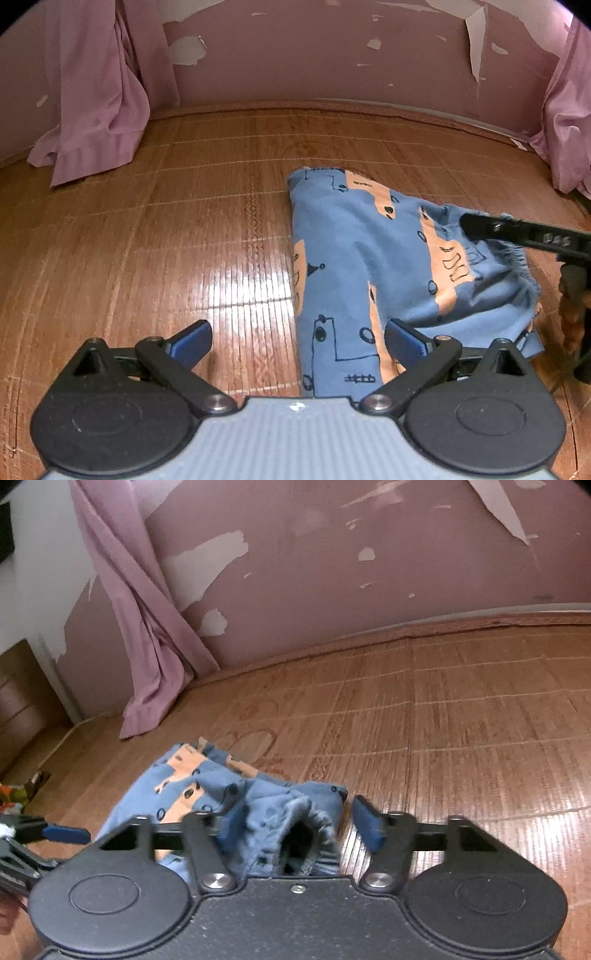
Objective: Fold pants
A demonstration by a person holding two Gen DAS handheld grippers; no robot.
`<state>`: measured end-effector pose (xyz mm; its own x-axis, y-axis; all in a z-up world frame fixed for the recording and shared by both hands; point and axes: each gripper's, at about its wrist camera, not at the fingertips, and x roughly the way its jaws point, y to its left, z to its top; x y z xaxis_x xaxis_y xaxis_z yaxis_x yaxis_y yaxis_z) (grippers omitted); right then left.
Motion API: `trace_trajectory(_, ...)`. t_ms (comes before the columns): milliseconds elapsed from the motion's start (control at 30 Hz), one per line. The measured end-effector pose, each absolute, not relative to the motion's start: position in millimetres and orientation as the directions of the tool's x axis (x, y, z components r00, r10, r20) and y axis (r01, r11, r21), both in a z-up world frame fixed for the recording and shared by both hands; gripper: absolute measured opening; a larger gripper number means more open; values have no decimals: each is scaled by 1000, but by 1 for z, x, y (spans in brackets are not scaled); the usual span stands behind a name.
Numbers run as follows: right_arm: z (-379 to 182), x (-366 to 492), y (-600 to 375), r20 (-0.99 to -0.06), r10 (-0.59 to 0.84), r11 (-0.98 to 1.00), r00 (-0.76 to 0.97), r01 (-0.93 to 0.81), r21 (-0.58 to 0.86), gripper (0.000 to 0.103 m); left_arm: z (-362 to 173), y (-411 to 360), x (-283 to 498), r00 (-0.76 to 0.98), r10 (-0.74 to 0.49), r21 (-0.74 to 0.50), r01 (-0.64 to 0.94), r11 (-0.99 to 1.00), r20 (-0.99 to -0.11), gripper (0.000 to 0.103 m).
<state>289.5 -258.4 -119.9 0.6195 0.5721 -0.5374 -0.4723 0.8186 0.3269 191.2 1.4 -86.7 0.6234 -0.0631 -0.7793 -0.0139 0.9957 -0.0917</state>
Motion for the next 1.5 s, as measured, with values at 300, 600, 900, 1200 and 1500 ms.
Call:
trace_trajectory(300, -119, 272, -250, -511, 559, 826, 653, -493, 272, 21, -85, -7, 189, 619, -169, -161, 69, 984, -767, 41)
trace_trajectory(600, -95, 294, -216, -480, 508, 845, 716, -521, 118, 19, -78, -10, 214, 680, -123, -153, 15, 988, -723, 25)
trace_trajectory(900, -65, 349, -176, -458, 512, 820, 726, -572, 11, 19, -68, 3, 265, 730, -97, -173, -30, 984, -676, 26)
trace_trajectory(1200, -95, 361, -167, -544, 422, 860, 725, -511, -15, 40, -93, 23, 276, 710, -48, -160, -91, 983, -702, 60)
trace_trajectory(1500, -53, 289, -192, -455, 393, 896, 799, -444, -5, 83, -60, 19, 235, 760, 2, -139, -122, 983, -650, 100)
